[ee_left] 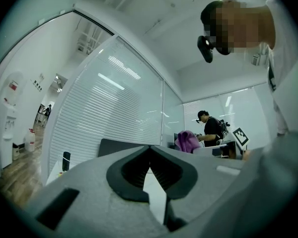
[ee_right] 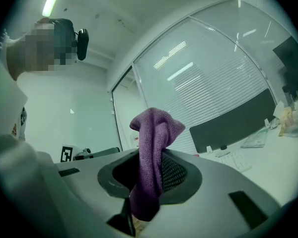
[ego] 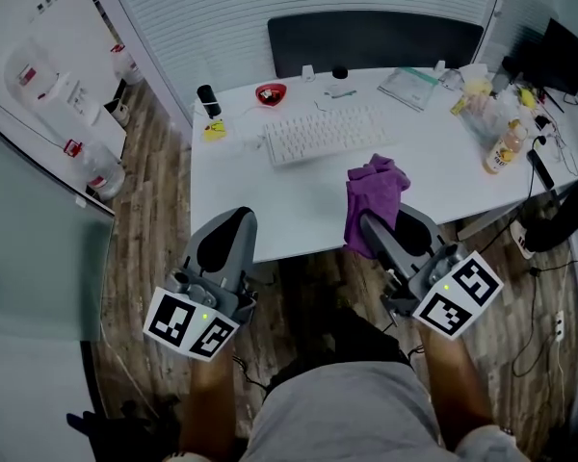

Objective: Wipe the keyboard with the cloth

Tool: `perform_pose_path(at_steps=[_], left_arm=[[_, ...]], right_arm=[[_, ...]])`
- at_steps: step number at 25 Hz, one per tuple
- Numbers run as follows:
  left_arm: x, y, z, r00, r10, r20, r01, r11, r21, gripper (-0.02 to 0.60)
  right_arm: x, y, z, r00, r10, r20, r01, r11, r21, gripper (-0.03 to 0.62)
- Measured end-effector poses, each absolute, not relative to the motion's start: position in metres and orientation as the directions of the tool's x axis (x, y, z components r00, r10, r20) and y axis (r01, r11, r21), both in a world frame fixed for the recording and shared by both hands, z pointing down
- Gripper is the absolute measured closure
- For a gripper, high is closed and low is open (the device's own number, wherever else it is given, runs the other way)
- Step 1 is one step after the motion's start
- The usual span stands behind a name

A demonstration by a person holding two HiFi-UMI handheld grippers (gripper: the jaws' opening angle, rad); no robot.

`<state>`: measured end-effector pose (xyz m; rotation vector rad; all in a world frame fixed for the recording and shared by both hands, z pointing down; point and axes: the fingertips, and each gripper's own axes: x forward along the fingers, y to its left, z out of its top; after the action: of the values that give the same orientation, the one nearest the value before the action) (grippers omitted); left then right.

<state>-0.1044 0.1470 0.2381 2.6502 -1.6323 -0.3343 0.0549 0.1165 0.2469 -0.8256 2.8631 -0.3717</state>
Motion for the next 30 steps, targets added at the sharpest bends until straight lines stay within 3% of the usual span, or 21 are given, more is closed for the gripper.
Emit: perform_pose_path(at_steps=[17,30], left_arm=[[-0.152,0.026,0.276,0.345,-0.938,-0.019,-0.932,-0.345,0.107,0.566],[-0.172,-0.072,0.334,0.287,-0.943,0.166,-0.956,-0.270,0.118,0.565]], right_arm=[[0.012,-0.022,0.281,-0.846,-0.532,0.047,-0.521,0.802,-0.292,0.508],[-0.033,-0.119,0.323,-0.849,-0.474,0.233,-0.525,0.801,-0.286,0.508]])
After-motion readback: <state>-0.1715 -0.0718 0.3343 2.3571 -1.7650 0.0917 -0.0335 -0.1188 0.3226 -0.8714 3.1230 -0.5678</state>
